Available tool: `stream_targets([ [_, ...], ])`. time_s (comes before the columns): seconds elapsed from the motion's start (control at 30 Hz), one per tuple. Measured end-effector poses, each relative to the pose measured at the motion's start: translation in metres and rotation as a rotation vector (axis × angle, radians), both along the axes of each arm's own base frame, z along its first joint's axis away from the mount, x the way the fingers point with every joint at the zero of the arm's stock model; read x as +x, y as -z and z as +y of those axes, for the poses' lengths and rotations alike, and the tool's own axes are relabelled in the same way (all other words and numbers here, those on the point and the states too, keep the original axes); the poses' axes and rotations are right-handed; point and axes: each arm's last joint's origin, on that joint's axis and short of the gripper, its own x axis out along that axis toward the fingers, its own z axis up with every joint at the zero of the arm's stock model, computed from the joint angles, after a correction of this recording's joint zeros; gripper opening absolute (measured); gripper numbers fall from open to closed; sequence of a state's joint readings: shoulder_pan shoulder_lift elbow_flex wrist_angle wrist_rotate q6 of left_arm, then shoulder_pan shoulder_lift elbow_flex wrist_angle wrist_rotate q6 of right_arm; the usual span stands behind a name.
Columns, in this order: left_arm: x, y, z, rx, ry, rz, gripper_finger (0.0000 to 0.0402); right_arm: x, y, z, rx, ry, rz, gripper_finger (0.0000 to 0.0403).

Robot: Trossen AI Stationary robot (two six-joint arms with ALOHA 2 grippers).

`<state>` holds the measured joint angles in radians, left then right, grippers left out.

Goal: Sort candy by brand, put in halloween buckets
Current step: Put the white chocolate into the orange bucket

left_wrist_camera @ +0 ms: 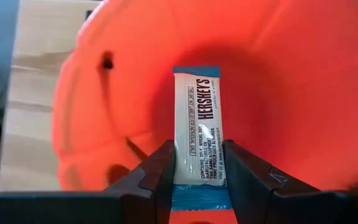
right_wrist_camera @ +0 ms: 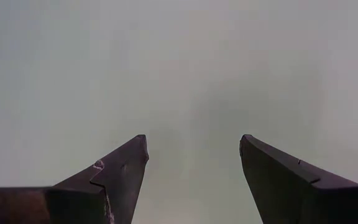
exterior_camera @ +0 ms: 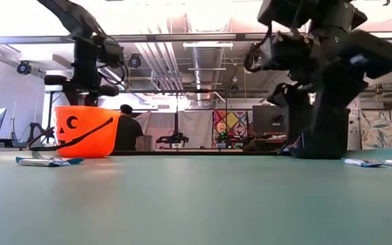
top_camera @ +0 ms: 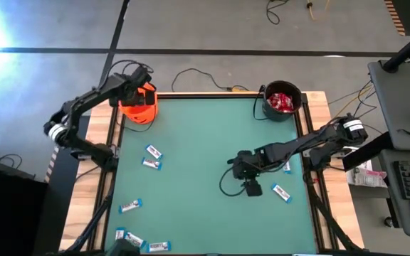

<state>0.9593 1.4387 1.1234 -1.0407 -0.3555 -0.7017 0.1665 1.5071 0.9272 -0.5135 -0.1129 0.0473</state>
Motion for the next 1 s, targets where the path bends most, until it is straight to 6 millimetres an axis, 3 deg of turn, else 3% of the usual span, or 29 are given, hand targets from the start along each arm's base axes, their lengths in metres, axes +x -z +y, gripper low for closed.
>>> stream_targets([
  [0.2, 0.018, 0.011, 0.034, -0.172, 0.113, 0.041, 0.0107, -0.013, 0.002, -0.004, -0.027, 0.0, 0.125, 0.0247],
  [0.4, 0.021, 0.035, 0.062, -0.376, 0.19, 0.172, 0.0107, -0.026, -0.008, -0.006, -0.04, 0.096, 0.186, 0.0247],
  [0.5, 0.018, 0.048, 0.069, -0.428, 0.181, 0.226, 0.0108, -0.031, -0.017, -0.005, -0.026, 0.121, 0.167, 0.0247],
  [0.73, 0.017, 0.059, 0.075, -0.448, 0.178, 0.239, 0.0136, -0.043, -0.042, -0.006, 0.004, 0.134, 0.067, 0.0247],
  [1.0, 0.024, 0.043, 0.072, -0.453, 0.209, 0.207, 0.0202, -0.054, -0.063, -0.008, 0.028, 0.133, -0.029, 0.0247],
])
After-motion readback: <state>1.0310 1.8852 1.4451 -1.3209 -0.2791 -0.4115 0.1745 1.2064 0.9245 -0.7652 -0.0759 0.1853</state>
